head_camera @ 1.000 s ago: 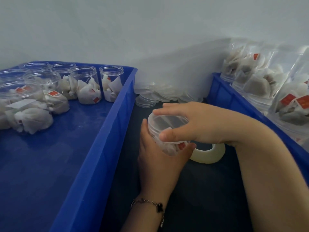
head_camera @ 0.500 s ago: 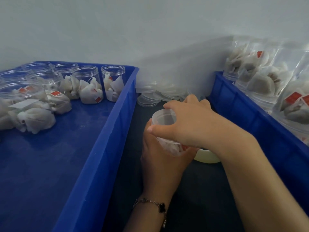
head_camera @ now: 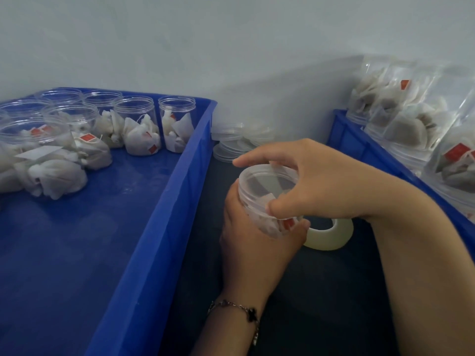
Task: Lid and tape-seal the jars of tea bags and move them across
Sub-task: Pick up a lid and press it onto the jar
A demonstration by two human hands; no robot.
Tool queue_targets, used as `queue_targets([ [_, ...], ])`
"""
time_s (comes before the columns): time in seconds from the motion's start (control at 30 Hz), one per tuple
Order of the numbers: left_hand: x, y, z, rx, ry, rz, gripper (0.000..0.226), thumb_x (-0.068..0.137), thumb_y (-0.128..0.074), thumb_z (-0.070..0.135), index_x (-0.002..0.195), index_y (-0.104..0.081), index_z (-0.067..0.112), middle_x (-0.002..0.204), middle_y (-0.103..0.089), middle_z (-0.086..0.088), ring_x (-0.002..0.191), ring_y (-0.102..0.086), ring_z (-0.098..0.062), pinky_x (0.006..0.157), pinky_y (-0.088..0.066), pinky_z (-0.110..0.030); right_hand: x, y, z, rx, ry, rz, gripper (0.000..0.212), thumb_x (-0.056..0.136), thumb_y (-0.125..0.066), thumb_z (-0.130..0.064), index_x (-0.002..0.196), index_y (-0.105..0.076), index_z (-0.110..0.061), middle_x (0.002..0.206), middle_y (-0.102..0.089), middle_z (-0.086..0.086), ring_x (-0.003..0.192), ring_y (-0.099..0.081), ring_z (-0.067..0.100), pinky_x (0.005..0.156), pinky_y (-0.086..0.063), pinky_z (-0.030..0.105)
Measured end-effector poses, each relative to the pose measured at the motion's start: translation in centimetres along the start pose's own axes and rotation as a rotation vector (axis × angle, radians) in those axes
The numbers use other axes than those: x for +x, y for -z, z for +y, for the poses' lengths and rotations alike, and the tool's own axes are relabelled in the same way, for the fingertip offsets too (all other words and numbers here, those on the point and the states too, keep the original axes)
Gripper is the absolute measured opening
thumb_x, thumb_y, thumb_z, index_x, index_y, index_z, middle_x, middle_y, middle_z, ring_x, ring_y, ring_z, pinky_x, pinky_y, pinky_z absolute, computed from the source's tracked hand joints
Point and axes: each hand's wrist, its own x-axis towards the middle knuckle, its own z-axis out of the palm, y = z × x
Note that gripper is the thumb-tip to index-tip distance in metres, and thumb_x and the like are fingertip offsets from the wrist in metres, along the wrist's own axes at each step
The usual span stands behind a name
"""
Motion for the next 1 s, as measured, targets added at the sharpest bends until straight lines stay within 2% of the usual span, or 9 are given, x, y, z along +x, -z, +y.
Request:
queue_targets([
  [0.07,0.0,0.0,-0.1,0.006,0.01,-0.001,0.096,0.039,-0.069,0.063,0.124,-0.026,0.05,0.11,-0.039,0.047,0.102,-0.039,0.029,0.067,-0.038,0.001,0.1,-0.3,-0.4,0.037,0.002,0.061,0.059,0.07,-0.065,-0.037,0.127,-0.051,-0.047,0.134,-0.044,-0.032,0.118,-0.037,-0.019,0.089,-0.032,0.001],
  [0.13,-0.1,0.0,-0.2,0.011,0.03,-0.009,0.092,0.04,-0.071,0.062,0.12,-0.03,0.047,0.113,-0.046,0.033,0.104,-0.045,0.019,0.075,-0.04,-0.008,0.2,-0.8,-0.9,-0.132,-0.075,0.188,0.07,0.066,-0.051,-0.066,0.133,-0.044,-0.047,0.141,-0.039,-0.027,0.129,-0.033,-0.005,0.099,-0.031,0.017],
  [0.23,-0.1,0.1,-0.1,-0.027,0.036,-0.036,0.087,0.041,-0.071,0.062,0.118,-0.031,0.049,0.114,-0.047,0.031,0.104,-0.045,0.019,0.072,-0.04,-0.006,0.3,-2.1,-1.4,-0.512,-0.307,0.166,0.086,0.063,-0.034,-0.084,0.137,-0.038,-0.042,0.14,-0.041,-0.009,0.131,-0.033,0.021,0.089,-0.035,0.04],
  [0.4,-0.1,0.0,0.0,-0.083,0.053,-0.041,0.095,0.037,-0.071,0.062,0.122,-0.029,0.052,0.108,-0.044,0.039,0.099,-0.04,0.03,0.061,-0.04,-0.001,0.4,-2.1,-1.1,-0.359,-0.31,0.187,0.07,0.066,-0.055,-0.072,0.126,-0.05,-0.036,0.123,-0.055,-0.007,0.114,-0.047,0.021,0.079,-0.042,0.034],
  [0.53,-0.1,-0.2,-0.2,-0.027,0.025,-0.011,0.098,0.037,-0.069,0.062,0.124,-0.026,0.054,0.112,-0.042,0.039,0.104,-0.04,0.026,0.073,-0.035,-0.004,0.2,-0.9,-1.0,-0.16,-0.191,0.103,0.067,0.065,-0.066,-0.048,0.13,-0.048,-0.043,0.112,-0.051,-0.024,0.095,-0.049,-0.002,0.065,-0.038,0.011],
  [0.67,-0.1,-0.2,-0.4,-0.001,0.028,0.004,0.098,0.036,-0.068,0.065,0.124,-0.024,0.056,0.11,-0.041,0.045,0.104,-0.038,0.028,0.066,-0.035,-0.003,0.1,-0.2,-0.8,-0.022,-0.096,0.032,0.069,0.058,-0.064,-0.03,0.125,-0.053,-0.043,0.1,-0.048,-0.033,0.067,-0.048,-0.024,0.052,-0.038,0.001],
  [0.77,0.0,-0.2,-0.5,0.023,0.016,0.0,0.101,0.036,-0.067,0.068,0.125,-0.021,0.056,0.107,-0.031,0.056,0.1,-0.034,0.034,0.059,-0.033,0.001,0.2,-0.3,-0.5,0.015,-0.08,0.005,0.069,0.061,-0.068,-0.016,0.122,-0.053,-0.047,0.118,-0.052,-0.024,0.064,-0.053,-0.019,0.051,-0.04,0.005],
  [0.9,0.2,-0.3,-0.5,0.046,0.0,0.009,0.1,0.037,-0.068,0.067,0.126,-0.024,0.054,0.107,-0.032,0.054,0.098,-0.033,0.035,0.056,-0.033,0.008,0.1,-0.3,-0.6,-0.003,-0.076,0.007,0.067,0.057,-0.064,-0.024,0.121,-0.056,-0.043,0.118,-0.055,-0.02,0.055,-0.05,-0.021,0.047,-0.039,0.006],
  [1.0,0.2,-0.3,-0.5,0.057,0.011,0.011,0.101,0.036,-0.067,0.07,0.126,-0.022,0.056,0.108,-0.031,0.056,0.098,-0.031,0.037,0.052,-0.032,0.005,0.1,-0.2,-0.7,-0.047,-0.101,-0.005,0.064,0.059,-0.065,-0.032,0.121,-0.055,-0.045,0.118,-0.054,-0.022,0.072,-0.058,-0.01,0.06,-0.05,0.013],
])
